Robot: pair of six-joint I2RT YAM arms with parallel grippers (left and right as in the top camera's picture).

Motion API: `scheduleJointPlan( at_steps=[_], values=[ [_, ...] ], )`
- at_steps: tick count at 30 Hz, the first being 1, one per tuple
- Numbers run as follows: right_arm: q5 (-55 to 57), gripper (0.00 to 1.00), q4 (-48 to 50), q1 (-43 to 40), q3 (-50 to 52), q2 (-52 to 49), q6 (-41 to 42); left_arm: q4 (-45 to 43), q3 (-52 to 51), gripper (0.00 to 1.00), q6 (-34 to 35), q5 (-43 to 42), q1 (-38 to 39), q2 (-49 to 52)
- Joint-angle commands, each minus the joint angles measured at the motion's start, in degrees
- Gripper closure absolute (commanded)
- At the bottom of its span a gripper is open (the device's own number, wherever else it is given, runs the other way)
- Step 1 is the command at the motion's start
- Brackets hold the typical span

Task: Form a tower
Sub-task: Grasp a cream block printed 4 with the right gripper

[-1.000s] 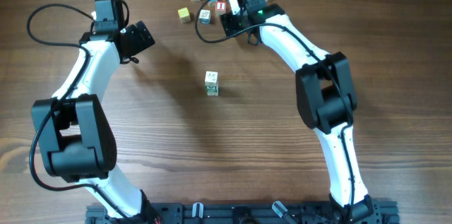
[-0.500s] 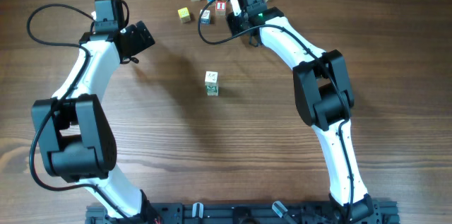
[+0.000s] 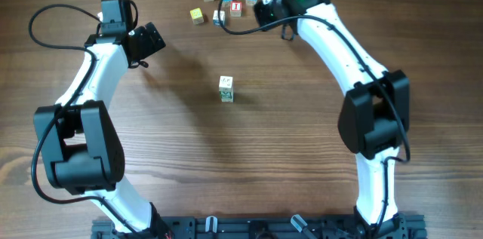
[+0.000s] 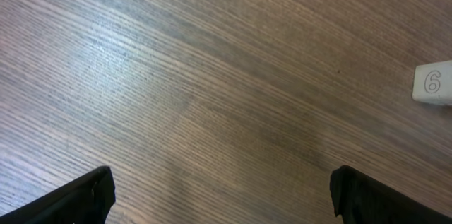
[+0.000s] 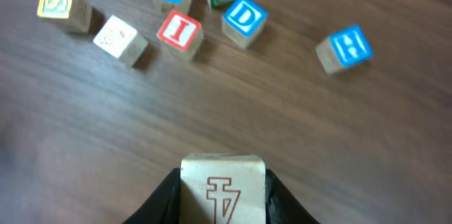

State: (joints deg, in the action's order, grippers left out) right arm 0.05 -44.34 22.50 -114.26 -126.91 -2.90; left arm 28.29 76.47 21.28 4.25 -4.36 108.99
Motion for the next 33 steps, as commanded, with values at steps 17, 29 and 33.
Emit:
scheduleJointPlan(
  at_steps=[17,29,33],
  values=[
    [2.3,0.6,0.8,-2.2,22.8,3.1,9.4,0.0,0.6,0.0,-0.3,0.3,-0.1,0.5],
    [1.2,0.42,-9.6,-2.2,13.7,3.2,7.1,0.0,0.6,0.0,-0.3,0.3,-0.1,0.5],
    [-0.1,0.46,-8.6,-2.1,15.1,3.0,7.2,0.0,0.6,0.0,-0.3,0.3,-0.1,0.5]
  ],
)
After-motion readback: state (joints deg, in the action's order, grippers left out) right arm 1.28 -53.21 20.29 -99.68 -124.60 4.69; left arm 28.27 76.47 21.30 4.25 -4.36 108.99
